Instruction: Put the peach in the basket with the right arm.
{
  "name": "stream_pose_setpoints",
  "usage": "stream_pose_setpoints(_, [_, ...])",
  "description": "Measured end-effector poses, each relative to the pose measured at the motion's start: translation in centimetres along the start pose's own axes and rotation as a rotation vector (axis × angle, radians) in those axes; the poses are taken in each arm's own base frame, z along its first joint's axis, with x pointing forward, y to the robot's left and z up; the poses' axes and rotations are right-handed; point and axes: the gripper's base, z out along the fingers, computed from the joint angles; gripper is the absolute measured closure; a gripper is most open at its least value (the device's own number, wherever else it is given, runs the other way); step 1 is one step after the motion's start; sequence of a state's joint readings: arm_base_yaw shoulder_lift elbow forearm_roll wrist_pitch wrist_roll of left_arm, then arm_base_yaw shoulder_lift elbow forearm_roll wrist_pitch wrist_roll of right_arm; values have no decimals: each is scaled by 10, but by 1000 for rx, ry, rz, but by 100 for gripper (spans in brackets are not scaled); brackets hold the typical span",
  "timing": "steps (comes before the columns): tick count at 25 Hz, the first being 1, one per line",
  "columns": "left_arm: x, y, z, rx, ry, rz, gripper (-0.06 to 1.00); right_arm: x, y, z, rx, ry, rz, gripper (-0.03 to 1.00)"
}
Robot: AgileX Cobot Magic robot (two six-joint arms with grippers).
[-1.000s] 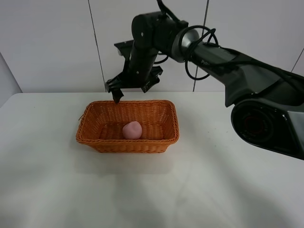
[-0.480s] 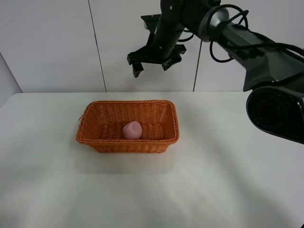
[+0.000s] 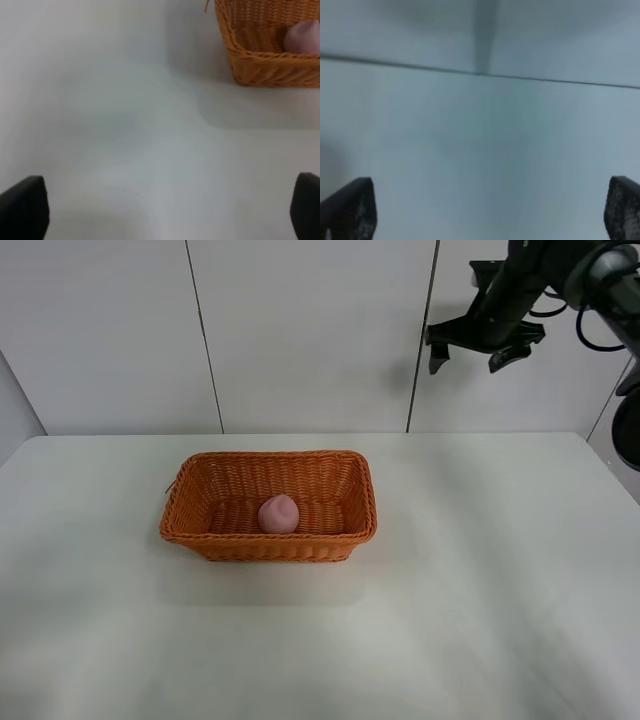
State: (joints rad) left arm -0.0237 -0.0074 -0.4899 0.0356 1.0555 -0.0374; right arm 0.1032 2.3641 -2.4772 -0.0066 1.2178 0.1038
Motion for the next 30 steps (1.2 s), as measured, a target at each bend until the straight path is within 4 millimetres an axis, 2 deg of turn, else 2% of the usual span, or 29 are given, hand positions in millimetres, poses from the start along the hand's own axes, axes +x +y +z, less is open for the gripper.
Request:
stream_pose_setpoints(4, [0,0,0,0,0,0,-5,-2,-31,0,33,-3,48,27])
stream_pose_setpoints(11, [0,0,0,0,0,0,-5,8,-34,4,37,53,41,27])
stream_pose_setpoints(15, [0,0,0,0,0,0,-5,17,-34,-14,39,81,36,27])
stream_pose_setpoints(18, [0,0,0,0,0,0,-5,29,-34,-43,39,97,28,27])
stream_pose_setpoints(22, [0,0,0,0,0,0,-5,59,-34,-93,41,121,27,27])
stream_pose_setpoints(25, [0,0,0,0,0,0,-5,94,-34,-136,36,127,30,27])
stream_pose_setpoints(30, [0,0,0,0,0,0,-5,174,-36,-189,35,157,-1,27])
